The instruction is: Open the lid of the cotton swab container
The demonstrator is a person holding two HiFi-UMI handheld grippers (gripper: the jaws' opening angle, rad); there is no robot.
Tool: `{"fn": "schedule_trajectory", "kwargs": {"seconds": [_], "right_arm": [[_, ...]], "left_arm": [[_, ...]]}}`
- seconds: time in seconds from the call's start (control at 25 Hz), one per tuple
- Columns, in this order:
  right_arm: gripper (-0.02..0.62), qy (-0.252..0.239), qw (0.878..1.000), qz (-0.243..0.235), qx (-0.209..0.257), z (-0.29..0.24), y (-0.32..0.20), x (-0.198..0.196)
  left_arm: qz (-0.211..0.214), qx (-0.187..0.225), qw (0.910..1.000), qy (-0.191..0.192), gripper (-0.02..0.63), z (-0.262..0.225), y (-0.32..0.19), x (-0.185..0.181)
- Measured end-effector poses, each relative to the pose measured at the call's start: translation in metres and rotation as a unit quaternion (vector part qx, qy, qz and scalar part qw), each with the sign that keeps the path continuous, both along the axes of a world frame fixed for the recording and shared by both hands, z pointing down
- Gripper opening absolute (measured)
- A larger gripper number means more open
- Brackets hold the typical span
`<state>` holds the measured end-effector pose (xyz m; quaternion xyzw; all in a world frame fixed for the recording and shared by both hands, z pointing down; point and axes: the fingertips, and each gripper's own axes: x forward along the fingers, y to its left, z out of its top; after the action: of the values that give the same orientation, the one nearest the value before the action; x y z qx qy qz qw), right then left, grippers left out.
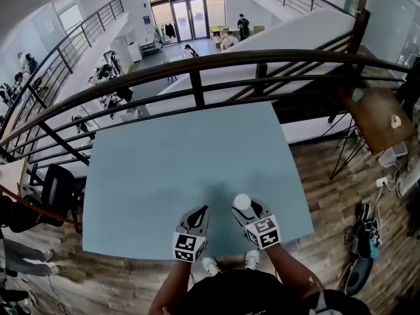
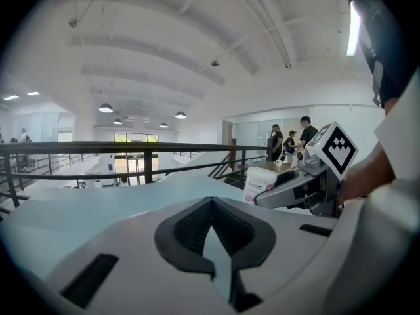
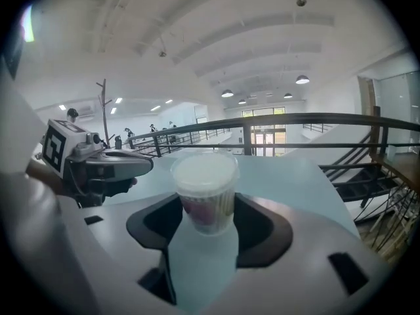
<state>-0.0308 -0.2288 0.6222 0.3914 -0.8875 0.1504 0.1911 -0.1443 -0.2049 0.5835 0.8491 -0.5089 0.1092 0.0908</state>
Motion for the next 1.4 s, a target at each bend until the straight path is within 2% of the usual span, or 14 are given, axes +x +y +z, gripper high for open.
{"fn": "schedule_trajectory", "kwargs": {"seconds": [0.08,0.24,0.44,0.56,0.76,0.96,1.08,1.24,1.4], "right_arm": [[0.256,-0.004,1.0,-0.001,0.007,-0.01,-0.003,0.001],[0.256,-0.015,1.0,0.002,0.016,-0.028,-0.007,0.003],[0.256,-0.026,0.999,-0.02,0.03,-0.049,-0.006,-0.011],[0.256,-0.03,0.998,-0.031,0.037,-0.058,-0.008,-0.015],[0.256,-0.039,0.998,-0.042,0.029,-0.061,-0.006,-0.02],[0.255,-0.025,0.997,-0.064,0.031,-0.059,-0.007,-0.023],[0.255,-0.015,0.997,-0.076,0.028,-0.056,-0.006,-0.03],[0.255,-0.003,0.996,-0.091,0.02,-0.05,-0.004,-0.033],[0.252,0.002,0.995,-0.099,0.018,-0.046,-0.001,-0.035]], "left_arm": [[0.002,0.018,0.9998,0.0,0.011,-0.013,-0.004,0.002],[0.005,0.019,0.9998,0.008,0.012,-0.035,-0.008,0.008],[0.016,0.078,0.9969,-0.002,0.012,-0.071,-0.018,0.004],[0.033,0.091,0.9953,-0.009,0.012,-0.08,-0.015,0.008],[0.066,0.133,0.9875,-0.053,0.012,-0.085,-0.017,0.013],[0.071,0.142,0.9823,-0.099,0.012,-0.087,-0.023,0.012],[0.092,0.148,0.9744,-0.142,0.012,-0.085,-0.021,0.011],[0.12,0.162,0.959,-0.199,0.014,-0.082,-0.016,0.019],[0.129,0.169,0.9527,-0.217,0.017,-0.079,-0.01,0.026]]}}
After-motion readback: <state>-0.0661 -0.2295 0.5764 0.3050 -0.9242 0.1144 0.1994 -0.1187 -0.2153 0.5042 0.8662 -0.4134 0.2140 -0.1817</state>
